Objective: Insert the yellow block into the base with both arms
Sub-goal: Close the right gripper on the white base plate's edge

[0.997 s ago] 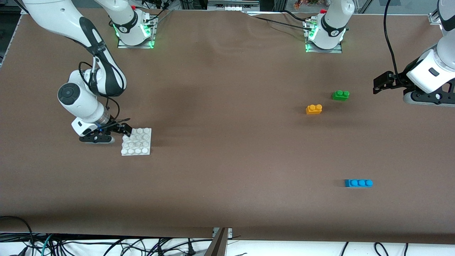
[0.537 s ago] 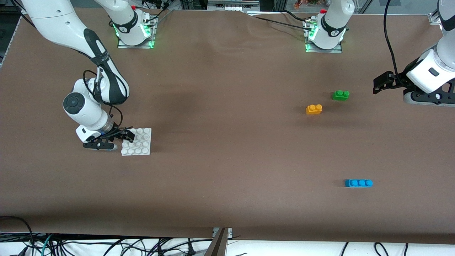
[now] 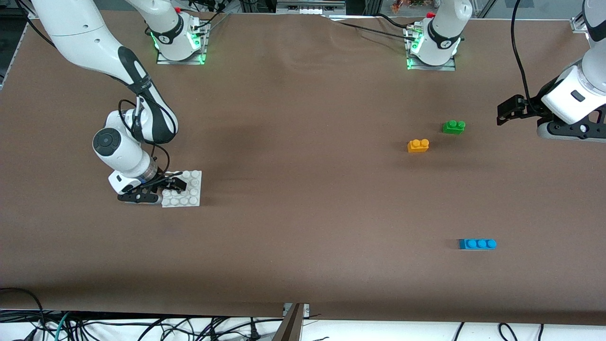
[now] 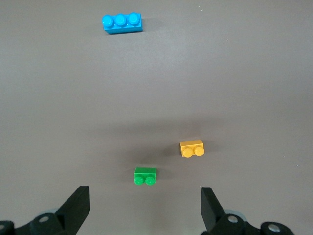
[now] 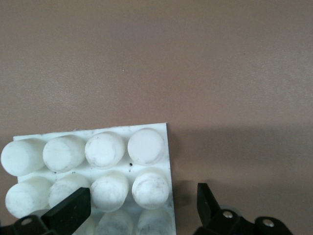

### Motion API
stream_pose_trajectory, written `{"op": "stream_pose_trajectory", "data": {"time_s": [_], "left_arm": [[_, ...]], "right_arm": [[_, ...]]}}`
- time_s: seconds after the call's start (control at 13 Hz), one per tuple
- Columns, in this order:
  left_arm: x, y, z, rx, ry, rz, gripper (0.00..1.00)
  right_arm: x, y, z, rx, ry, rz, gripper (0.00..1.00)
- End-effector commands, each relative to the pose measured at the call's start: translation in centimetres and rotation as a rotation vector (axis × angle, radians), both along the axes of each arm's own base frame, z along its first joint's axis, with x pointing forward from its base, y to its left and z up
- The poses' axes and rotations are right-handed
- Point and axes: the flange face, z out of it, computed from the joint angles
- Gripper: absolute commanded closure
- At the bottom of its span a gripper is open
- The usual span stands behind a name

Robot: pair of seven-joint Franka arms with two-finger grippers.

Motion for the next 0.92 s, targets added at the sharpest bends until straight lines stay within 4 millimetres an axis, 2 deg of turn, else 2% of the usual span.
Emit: {"op": "stream_pose_trajectory", "data": {"time_s": [0.0, 0.15, 0.38, 0.61, 0.84], "left_arm": [[0.1, -0.2, 0.5, -0.017, 0.006, 0.010, 0.00], [0.1, -0.2, 0.5, -0.017, 0.006, 0.010, 0.00], [0.1, -0.2, 0.5, -0.017, 0.006, 0.010, 0.00], [0.1, -0.2, 0.5, -0.017, 0.006, 0.010, 0.00], [0.1, -0.2, 0.5, -0.017, 0.006, 0.012, 0.00]], "right_arm": [[0.4, 0.0, -0.5, 0.006, -0.009, -0.002, 0.15], [0.5, 0.1, -0.1, 0.008, -0.012, -0.003, 0.21], [0.6, 0.1, 0.0, 0.009, -0.014, -0.010, 0.22], [0.1, 1.2, -0.3, 0.021, -0.025, 0.008, 0.20], [-0.2, 4.2, -0.1, 0.058, -0.032, -0.019, 0.20]]}}
